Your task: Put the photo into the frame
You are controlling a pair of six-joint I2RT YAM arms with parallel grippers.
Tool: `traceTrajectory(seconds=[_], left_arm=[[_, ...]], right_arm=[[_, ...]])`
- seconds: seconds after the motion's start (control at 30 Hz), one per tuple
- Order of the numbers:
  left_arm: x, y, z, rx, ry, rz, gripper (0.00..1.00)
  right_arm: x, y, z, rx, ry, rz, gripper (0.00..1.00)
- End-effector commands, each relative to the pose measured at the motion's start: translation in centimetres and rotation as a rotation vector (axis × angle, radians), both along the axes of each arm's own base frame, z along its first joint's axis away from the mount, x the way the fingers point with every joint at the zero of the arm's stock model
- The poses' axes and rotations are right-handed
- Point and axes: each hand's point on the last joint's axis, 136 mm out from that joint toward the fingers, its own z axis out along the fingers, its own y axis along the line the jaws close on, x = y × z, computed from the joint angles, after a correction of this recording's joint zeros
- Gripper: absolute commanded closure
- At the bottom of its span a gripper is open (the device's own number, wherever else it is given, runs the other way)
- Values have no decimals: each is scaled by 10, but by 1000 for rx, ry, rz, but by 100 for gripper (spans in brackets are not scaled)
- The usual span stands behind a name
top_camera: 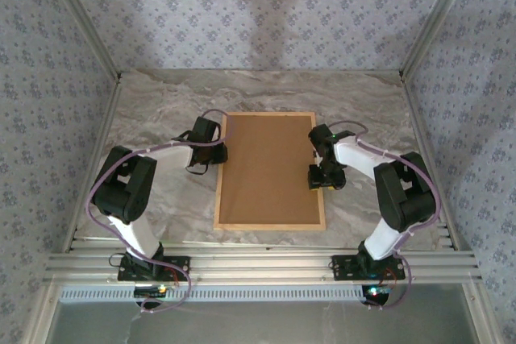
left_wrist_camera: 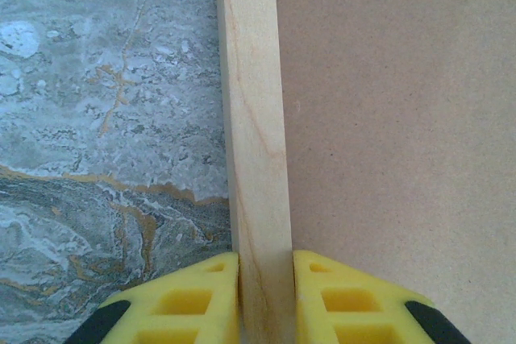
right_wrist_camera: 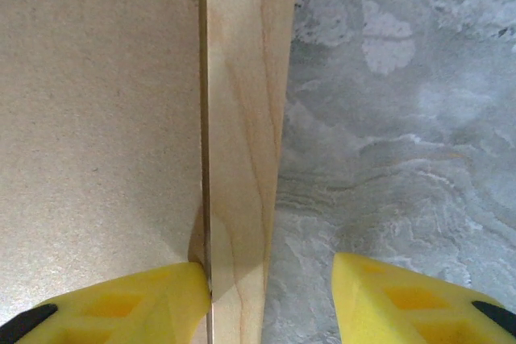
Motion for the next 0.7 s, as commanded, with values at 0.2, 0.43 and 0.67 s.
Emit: traceTrajectory(seconds=[0.2,0.43,0.67], left_arm=[[-38,18,-42,96,153,-17,79],[-37,17,-42,94,153,-21,79],[-37,17,-42,94,152,-21,79]], right_arm=[[-23,2,10,31,75,1,50],[-25,-17,21,-36,60,-7,50],[-22,-15,11,-39,67,-5,50]])
